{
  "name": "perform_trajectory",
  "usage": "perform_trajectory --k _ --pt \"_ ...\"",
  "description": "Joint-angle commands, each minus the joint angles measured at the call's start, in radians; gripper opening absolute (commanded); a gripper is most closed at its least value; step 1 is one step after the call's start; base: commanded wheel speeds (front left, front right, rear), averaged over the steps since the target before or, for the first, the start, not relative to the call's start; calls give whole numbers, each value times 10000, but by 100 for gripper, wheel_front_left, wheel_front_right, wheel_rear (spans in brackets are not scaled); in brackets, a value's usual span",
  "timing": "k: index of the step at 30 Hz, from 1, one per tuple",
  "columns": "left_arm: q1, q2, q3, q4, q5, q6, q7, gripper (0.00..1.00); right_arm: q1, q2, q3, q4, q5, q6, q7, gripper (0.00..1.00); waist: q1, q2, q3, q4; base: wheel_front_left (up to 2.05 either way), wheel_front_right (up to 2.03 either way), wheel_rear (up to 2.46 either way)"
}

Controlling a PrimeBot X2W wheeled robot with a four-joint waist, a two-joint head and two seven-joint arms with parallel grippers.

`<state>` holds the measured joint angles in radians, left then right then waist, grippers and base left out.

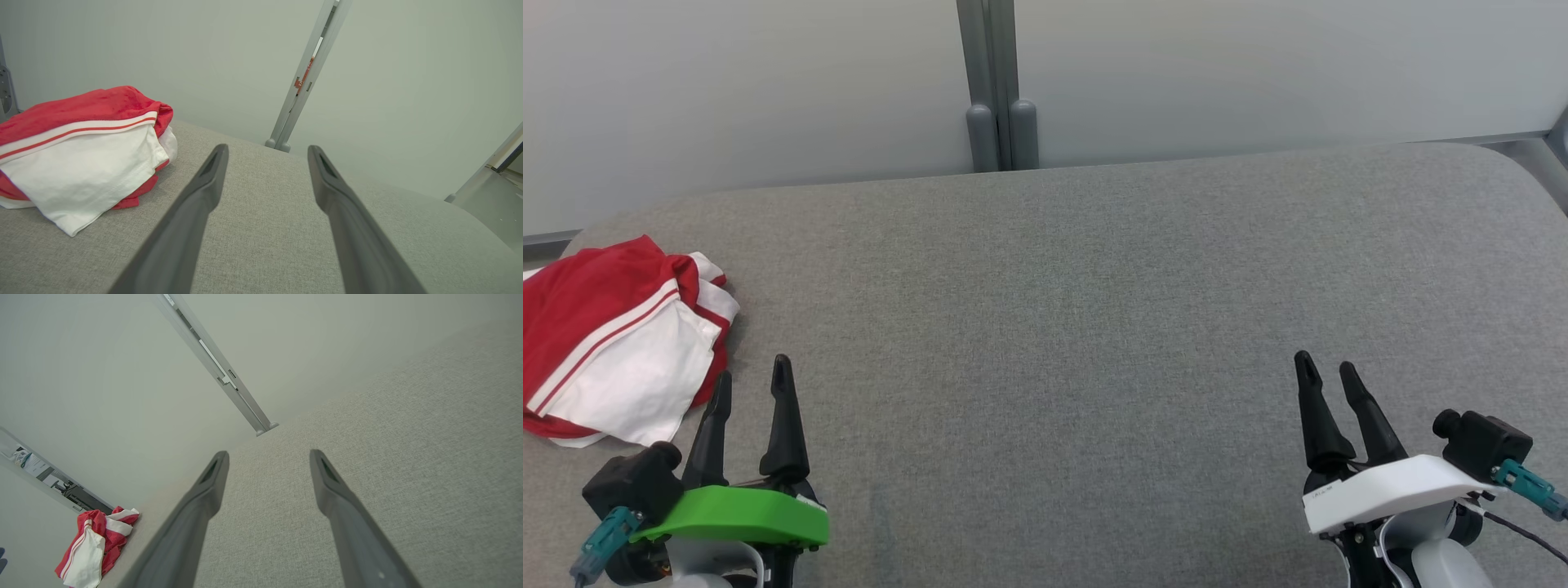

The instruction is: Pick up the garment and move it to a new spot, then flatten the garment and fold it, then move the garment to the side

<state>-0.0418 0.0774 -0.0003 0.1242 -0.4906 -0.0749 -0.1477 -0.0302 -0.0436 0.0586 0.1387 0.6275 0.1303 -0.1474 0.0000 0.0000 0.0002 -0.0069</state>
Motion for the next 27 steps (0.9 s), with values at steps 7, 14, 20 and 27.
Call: perform_trajectory --k 7,14,20,27 --pt "28 138 -34 -118 779 -51 -255 100 10 -61 23 -154 -920 5 -255 100 0 0 -15 6 0 0 0" --pt "70 163 -1 -27 1405 -75 -416 100 66 -67 1 -202 -1656 4 -430 100 0 0 -46 -3 0 0 0" --pt "166 146 -33 56 1908 -78 -551 100 124 -70 56 -252 -2219 4 -553 100 0 0 -84 -13 0 0 0" --pt "176 167 39 263 2434 -67 -693 100 172 -76 115 -332 -2869 5 -702 100 0 0 -147 7 0 0 0"
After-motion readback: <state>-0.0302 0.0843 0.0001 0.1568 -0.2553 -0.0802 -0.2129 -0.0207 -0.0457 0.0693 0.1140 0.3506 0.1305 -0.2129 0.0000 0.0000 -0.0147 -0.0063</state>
